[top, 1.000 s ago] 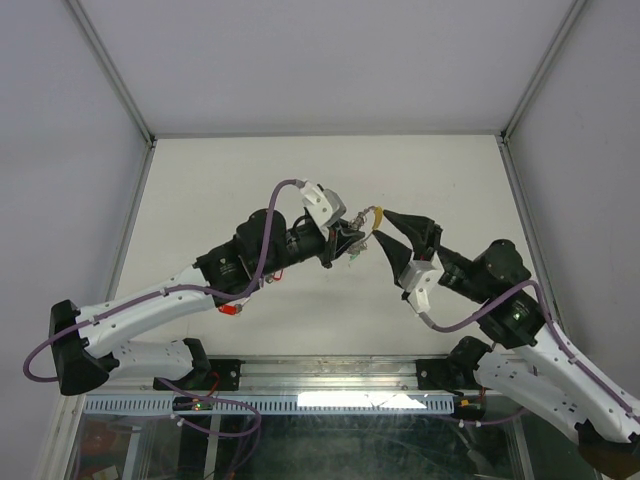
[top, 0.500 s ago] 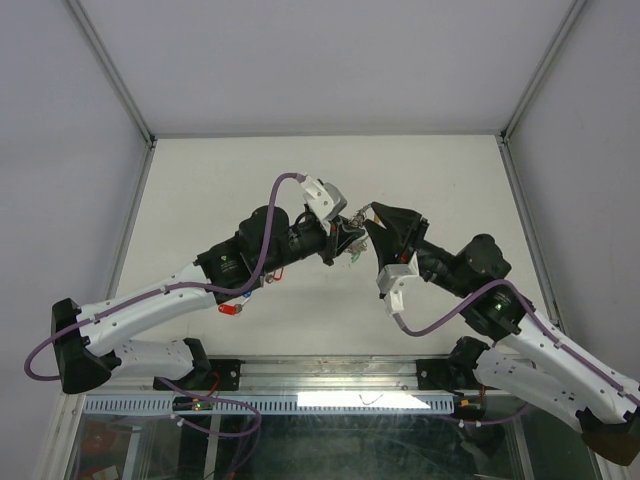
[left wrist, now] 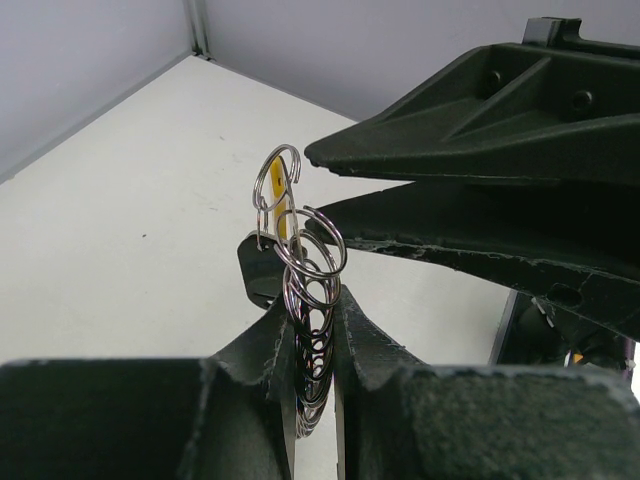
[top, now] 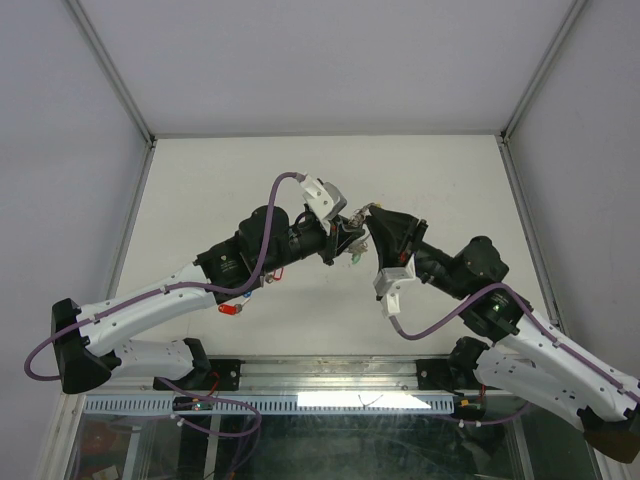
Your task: Put the keys on the keyring
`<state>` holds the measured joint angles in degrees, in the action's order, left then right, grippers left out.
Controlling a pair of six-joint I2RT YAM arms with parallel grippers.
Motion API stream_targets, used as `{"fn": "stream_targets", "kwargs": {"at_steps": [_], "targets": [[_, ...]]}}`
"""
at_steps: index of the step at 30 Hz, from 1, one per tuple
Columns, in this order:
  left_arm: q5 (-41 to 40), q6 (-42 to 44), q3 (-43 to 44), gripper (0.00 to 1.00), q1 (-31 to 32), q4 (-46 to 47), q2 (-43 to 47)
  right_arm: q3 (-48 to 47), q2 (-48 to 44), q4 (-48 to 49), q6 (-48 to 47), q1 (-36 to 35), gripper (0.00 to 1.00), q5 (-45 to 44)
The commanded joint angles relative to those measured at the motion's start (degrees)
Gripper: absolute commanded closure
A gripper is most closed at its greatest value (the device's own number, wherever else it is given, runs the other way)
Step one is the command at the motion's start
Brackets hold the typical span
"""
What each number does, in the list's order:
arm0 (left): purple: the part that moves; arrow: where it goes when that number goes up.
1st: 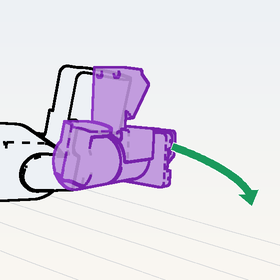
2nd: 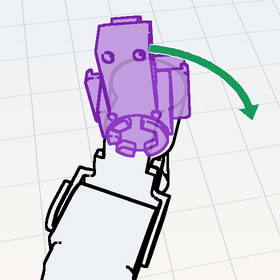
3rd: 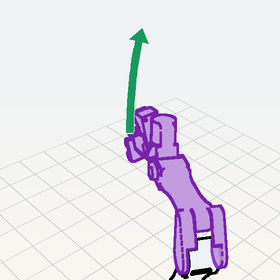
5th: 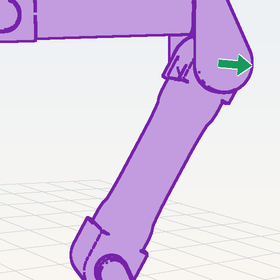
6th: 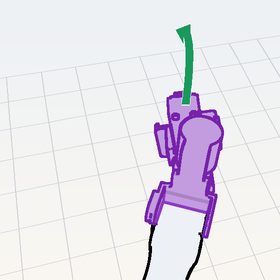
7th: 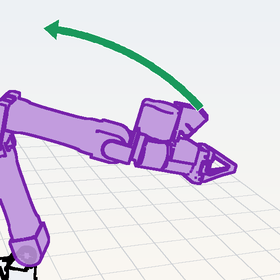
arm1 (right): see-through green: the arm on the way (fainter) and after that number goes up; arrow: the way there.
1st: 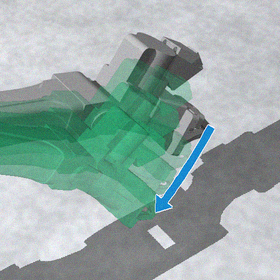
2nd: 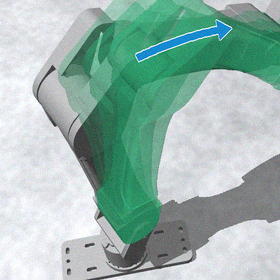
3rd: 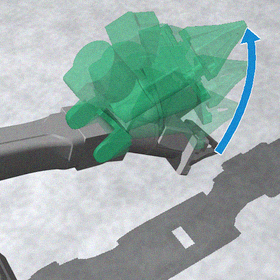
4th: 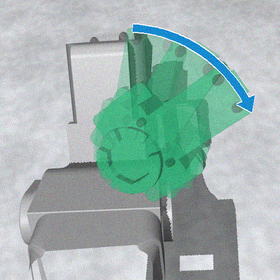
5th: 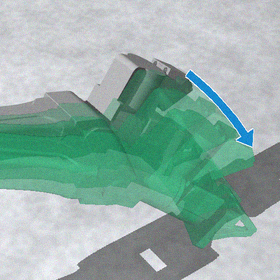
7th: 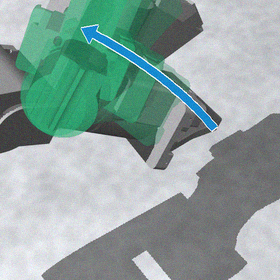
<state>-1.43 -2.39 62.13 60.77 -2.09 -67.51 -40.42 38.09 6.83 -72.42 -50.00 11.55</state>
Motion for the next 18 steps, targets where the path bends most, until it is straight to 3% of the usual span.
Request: {"fn": "stream_targets", "kwargs": {"at_steps": [1,18], "targets": [[-0.2,-0.8,2.7,1.0,0.3,2.9,0.6,-0.3,-0.9,2.8,0.3,-0.6,0.74,-0.7],[-0.1,-0.8,2.8,1.0,0.3,2.5,0.0,-3.1,-0.2,-5.0,-0.7,-1.2,0.75,1.6]]}}
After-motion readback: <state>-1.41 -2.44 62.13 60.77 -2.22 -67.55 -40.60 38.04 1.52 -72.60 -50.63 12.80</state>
